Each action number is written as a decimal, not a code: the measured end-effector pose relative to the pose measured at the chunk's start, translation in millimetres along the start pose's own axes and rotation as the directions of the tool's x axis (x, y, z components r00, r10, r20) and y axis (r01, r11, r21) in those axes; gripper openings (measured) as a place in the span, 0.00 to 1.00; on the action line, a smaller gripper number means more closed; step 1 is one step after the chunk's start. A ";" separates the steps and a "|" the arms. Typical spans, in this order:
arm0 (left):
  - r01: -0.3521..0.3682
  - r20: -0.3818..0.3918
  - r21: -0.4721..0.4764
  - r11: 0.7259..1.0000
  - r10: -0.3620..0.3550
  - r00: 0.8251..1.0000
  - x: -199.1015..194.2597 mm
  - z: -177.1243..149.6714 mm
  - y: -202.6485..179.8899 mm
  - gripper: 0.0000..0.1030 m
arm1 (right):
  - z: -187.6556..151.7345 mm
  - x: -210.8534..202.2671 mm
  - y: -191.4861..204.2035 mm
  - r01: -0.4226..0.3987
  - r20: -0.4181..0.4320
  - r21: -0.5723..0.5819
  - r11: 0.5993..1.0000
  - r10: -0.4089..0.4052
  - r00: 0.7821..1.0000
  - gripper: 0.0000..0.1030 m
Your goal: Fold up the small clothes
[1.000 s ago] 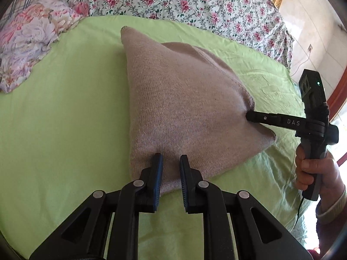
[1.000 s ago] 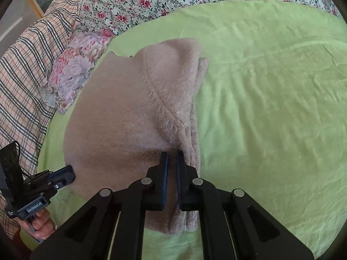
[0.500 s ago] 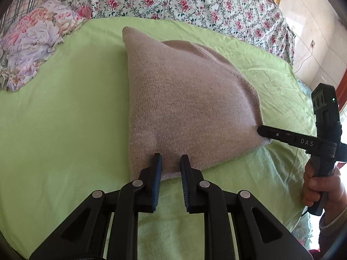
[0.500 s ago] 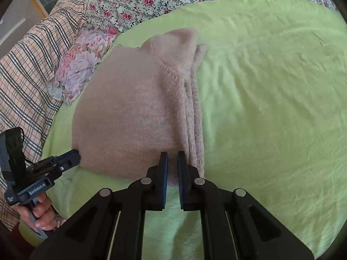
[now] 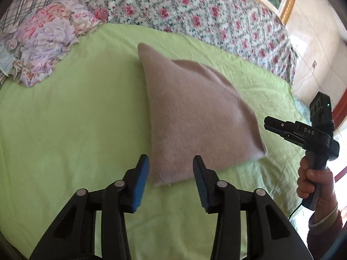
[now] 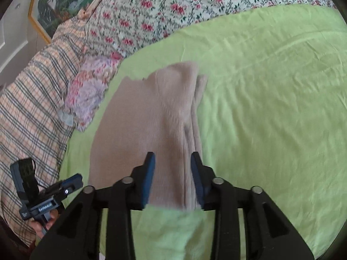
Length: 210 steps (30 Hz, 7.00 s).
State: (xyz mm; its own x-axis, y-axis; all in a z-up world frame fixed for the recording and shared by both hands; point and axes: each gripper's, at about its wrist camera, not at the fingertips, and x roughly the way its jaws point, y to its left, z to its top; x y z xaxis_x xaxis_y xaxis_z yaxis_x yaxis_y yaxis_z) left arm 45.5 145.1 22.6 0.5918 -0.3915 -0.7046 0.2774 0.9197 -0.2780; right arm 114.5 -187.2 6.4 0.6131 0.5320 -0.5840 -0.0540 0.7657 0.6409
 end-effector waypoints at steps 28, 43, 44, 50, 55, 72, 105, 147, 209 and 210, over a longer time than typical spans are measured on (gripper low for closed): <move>-0.076 -0.080 -0.070 0.995 0.070 0.994 46.0 26.4 20.9 0.61 | 69.8 41.5 -4.9 0.005 0.008 0.030 1.000 -0.006 1.000 0.40; -0.163 -0.074 0.001 0.987 0.163 0.984 -1.6 -20.6 5.9 0.77 | -60.1 -41.0 50.6 -0.045 -0.045 -0.133 0.990 0.039 0.998 0.75; -0.173 -0.076 0.009 0.985 0.173 0.982 -3.8 -25.0 4.6 0.77 | -67.0 -44.1 49.6 -0.035 -0.044 -0.137 0.990 0.029 0.999 0.76; -0.220 -0.097 0.049 0.974 0.224 0.970 -10.5 -49.9 -1.9 0.78 | -103.7 -52.7 43.8 0.036 -0.062 -0.145 0.989 -0.046 0.997 0.79; -0.272 -0.112 0.095 0.958 0.281 0.953 -11.9 -73.5 -14.7 0.78 | -125.8 -56.4 45.5 0.079 -0.066 -0.181 0.980 -0.093 0.994 0.83; -0.327 -0.110 0.179 0.928 0.349 0.931 -14.5 -97.6 -34.8 0.83 | -141.4 -40.5 56.6 0.104 -0.109 -0.294 0.950 -0.141 0.984 0.88; -0.412 -0.038 0.200 0.889 0.427 0.903 0.0 -34.3 -39.1 0.93 | -94.1 -9.3 79.0 0.102 -0.118 -0.354 0.930 -0.153 0.981 0.92; -0.409 -0.110 0.197 0.891 0.435 0.894 23.4 -15.2 -38.3 0.94 | -66.8 17.8 79.8 0.086 -0.196 -0.358 0.930 -0.165 0.967 0.93; -0.409 -0.082 0.193 0.892 0.430 0.899 15.8 -14.9 -51.0 0.94 | -58.9 10.7 84.7 0.089 -0.173 -0.357 0.930 -0.160 0.972 0.93; -0.408 -0.082 0.193 0.892 0.429 0.900 15.7 -14.4 -51.0 0.94 | -59.4 10.8 85.0 0.090 -0.173 -0.355 0.930 -0.160 0.972 0.93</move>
State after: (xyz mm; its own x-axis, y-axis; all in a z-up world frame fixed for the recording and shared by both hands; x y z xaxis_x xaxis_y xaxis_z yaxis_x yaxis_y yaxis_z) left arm 29.8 92.4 16.4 0.5892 0.0446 -0.8067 0.1522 0.9745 0.1651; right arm 69.8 -94.9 25.1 0.4686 0.4571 -0.7560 -0.2752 0.8887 0.3668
